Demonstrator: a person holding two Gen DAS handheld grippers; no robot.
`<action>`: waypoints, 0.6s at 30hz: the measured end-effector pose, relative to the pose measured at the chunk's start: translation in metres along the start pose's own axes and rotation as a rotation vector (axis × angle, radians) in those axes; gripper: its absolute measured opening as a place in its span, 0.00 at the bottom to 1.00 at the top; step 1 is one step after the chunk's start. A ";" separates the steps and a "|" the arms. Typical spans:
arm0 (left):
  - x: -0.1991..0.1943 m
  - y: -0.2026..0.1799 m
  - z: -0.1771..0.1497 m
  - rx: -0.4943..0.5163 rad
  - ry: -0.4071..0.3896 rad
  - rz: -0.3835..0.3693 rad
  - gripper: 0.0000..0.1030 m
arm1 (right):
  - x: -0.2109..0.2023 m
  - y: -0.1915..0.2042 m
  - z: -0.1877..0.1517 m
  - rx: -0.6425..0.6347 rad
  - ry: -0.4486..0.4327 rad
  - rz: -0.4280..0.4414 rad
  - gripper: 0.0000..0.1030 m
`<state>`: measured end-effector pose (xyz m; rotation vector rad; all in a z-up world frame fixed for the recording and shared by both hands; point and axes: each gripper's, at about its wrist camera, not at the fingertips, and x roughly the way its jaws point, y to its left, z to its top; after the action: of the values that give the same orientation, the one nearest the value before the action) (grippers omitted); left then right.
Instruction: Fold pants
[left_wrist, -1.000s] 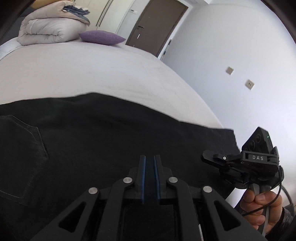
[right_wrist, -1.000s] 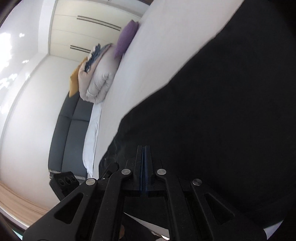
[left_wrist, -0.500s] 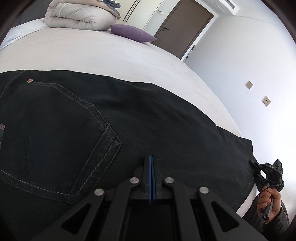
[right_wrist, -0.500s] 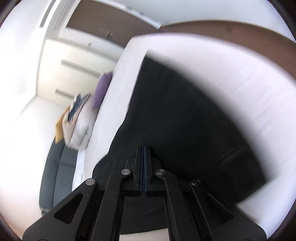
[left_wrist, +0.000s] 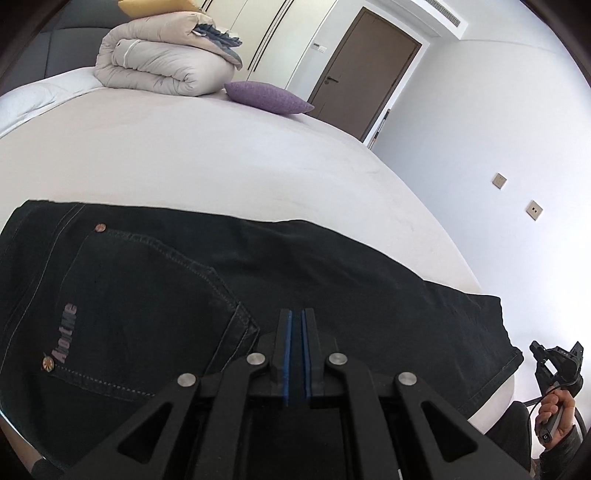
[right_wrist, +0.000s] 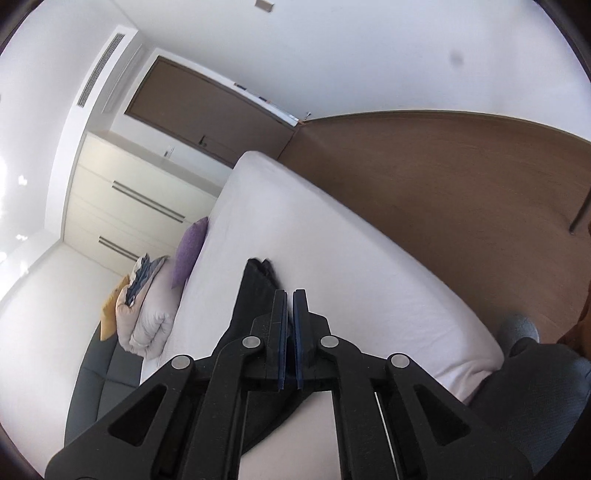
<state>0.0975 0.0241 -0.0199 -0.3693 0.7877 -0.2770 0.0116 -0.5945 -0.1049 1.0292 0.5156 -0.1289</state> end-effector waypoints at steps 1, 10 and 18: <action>0.002 -0.006 0.003 0.004 0.003 -0.011 0.14 | 0.007 0.005 -0.004 -0.005 0.033 0.009 0.02; 0.055 -0.102 -0.001 0.129 0.105 -0.150 0.49 | -0.020 -0.004 -0.030 0.143 0.104 0.026 0.61; 0.104 -0.153 -0.017 0.223 0.246 -0.137 0.49 | 0.010 0.009 -0.079 0.210 0.144 0.098 0.70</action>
<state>0.1392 -0.1566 -0.0324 -0.1803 0.9633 -0.5416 -0.0039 -0.5221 -0.1351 1.2728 0.5897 -0.0221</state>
